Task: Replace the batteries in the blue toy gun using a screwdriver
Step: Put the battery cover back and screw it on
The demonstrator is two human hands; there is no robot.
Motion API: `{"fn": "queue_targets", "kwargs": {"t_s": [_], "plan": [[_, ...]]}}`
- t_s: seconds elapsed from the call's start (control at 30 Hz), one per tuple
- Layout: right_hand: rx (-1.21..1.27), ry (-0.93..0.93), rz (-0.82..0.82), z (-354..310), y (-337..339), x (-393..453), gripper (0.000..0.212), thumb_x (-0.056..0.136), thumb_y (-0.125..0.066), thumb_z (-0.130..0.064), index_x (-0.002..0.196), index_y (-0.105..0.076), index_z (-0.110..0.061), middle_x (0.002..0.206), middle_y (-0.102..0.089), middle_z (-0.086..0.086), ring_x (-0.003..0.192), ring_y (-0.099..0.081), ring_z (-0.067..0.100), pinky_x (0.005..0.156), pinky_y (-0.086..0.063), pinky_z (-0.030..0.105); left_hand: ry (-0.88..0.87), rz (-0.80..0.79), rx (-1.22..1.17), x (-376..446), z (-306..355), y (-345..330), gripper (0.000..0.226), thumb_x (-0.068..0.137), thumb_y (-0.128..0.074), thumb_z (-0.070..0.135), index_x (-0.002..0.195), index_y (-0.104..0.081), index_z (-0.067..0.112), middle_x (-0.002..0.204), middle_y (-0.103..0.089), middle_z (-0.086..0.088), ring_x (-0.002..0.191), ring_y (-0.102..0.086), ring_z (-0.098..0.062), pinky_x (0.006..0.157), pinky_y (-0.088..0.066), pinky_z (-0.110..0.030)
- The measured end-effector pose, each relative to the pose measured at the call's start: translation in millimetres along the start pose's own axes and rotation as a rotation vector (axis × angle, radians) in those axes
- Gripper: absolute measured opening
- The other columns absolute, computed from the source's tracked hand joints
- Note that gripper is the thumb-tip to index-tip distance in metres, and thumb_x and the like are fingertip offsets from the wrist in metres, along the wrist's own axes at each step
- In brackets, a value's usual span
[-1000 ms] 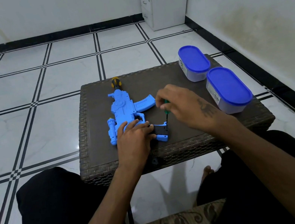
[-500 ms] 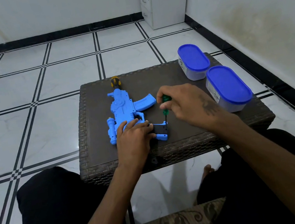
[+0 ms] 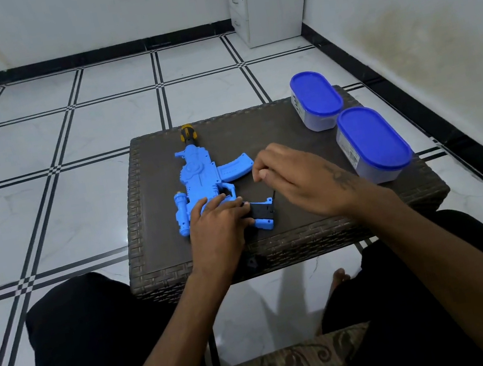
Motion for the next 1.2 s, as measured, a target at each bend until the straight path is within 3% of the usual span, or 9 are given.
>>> {"fn": "queue_targets", "kwargs": {"t_s": [0.17, 0.33, 0.43, 0.53, 0.6, 0.8, 0.9, 1.07, 1.2], "plan": [[0.004, -0.051, -0.169, 1, 5, 2, 0.033, 0.089, -0.042, 0.002, 0.112, -0.055, -0.018, 0.111, -0.057, -0.003, 0.099, -0.055, 0.011, 0.085, -0.045, 0.029, 0.008, -0.004, -0.003, 1, -2, -2, 0.015, 0.075, -0.08, 0.022, 0.089, -0.076, 0.024, 0.103, -0.075, 0.008, 0.111, -0.064, -0.025, 0.099, -0.042, -0.046], [0.061, -0.061, -0.061, -2, 2, 3, 0.025, 0.089, -0.052, 0.002, 0.097, -0.053, -0.021, 0.088, -0.064, -0.006, 0.073, -0.06, 0.006, 0.069, -0.054, 0.034, 0.011, -0.008, -0.002, 0, -1, -2, 0.014, 0.075, -0.079, 0.023, 0.088, -0.076, 0.024, 0.102, -0.075, 0.008, 0.11, -0.064, -0.024, 0.099, -0.042, -0.047], [-0.04, -0.079, 0.023, -2, 1, 6, 0.013, 0.087, -0.064, -0.016, 0.092, -0.055, -0.024, 0.075, -0.065, -0.006, 0.065, -0.062, 0.011, 0.064, -0.054, 0.04, 0.007, -0.008, -0.006, 0, -1, -1, 0.011, 0.076, -0.077, 0.023, 0.086, -0.075, 0.023, 0.101, -0.074, 0.009, 0.111, -0.064, -0.024, 0.1, -0.041, -0.047], [-0.231, -0.082, 0.123, -5, 6, 7, 0.032, 0.083, -0.068, -0.047, 0.086, -0.049, -0.021, 0.066, -0.057, -0.006, 0.062, -0.055, 0.017, 0.056, -0.043, 0.032, 0.01, -0.032, 0.003, 1, -1, 0, 0.009, 0.08, -0.074, 0.026, 0.089, -0.074, 0.025, 0.104, -0.073, 0.011, 0.116, -0.061, -0.023, 0.102, -0.038, -0.045], [-0.298, -0.094, 0.177, -4, 5, 5, 0.035, 0.086, -0.063, -0.05, 0.081, -0.042, -0.022, 0.062, -0.046, -0.008, 0.06, -0.048, 0.016, 0.053, -0.033, 0.03, 0.007, -0.031, 0.005, 1, 0, 0, 0.01, 0.079, -0.076, 0.025, 0.088, -0.075, 0.024, 0.102, -0.074, 0.01, 0.115, -0.062, -0.024, 0.101, -0.039, -0.046], [-0.114, -0.047, 0.109, 2, -6, 4, 0.009, 0.094, -0.057, -0.023, 0.1, -0.05, -0.025, 0.103, -0.048, -0.006, 0.077, -0.058, 0.017, 0.066, -0.053, 0.04, 0.009, -0.016, 0.001, 0, -1, -1, 0.013, 0.077, -0.078, 0.023, 0.089, -0.076, 0.022, 0.102, -0.074, 0.009, 0.112, -0.063, -0.024, 0.1, -0.041, -0.046], [-0.041, -0.006, 0.017, -1, -3, 2, 0.006, 0.096, -0.051, -0.02, 0.1, -0.055, -0.023, 0.103, -0.05, -0.006, 0.081, -0.056, 0.013, 0.073, -0.05, 0.034, 0.006, -0.018, 0.001, 0, -1, -1, 0.014, 0.077, -0.078, 0.024, 0.09, -0.076, 0.023, 0.103, -0.074, 0.008, 0.113, -0.063, -0.024, 0.101, -0.041, -0.046], [0.022, -0.033, -0.13, 1, 4, 0, 0.033, 0.09, -0.041, 0.001, 0.111, -0.056, -0.019, 0.111, -0.057, -0.003, 0.098, -0.053, 0.007, 0.083, -0.041, 0.017, 0.011, -0.018, 0.005, 0, -2, -1, 0.016, 0.075, -0.079, 0.023, 0.091, -0.077, 0.023, 0.103, -0.074, 0.008, 0.112, -0.064, -0.024, 0.1, -0.041, -0.046], [0.107, -0.063, -0.113, -1, 7, 0, 0.029, 0.09, -0.048, 0.005, 0.105, -0.053, -0.02, 0.097, -0.064, -0.003, 0.078, -0.06, 0.003, 0.071, -0.052, 0.025, 0.017, -0.029, 0.009, 0, -3, -3, 0.018, 0.076, -0.078, 0.024, 0.094, -0.077, 0.024, 0.105, -0.074, 0.008, 0.113, -0.063, -0.024, 0.101, -0.04, -0.045]]}}
Point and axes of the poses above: each hand's wrist, its own x-axis towards the middle knuckle, its own y-axis out of the back of the hand, z = x × y, the point moved 5 cm from there along x, towards the middle knuckle
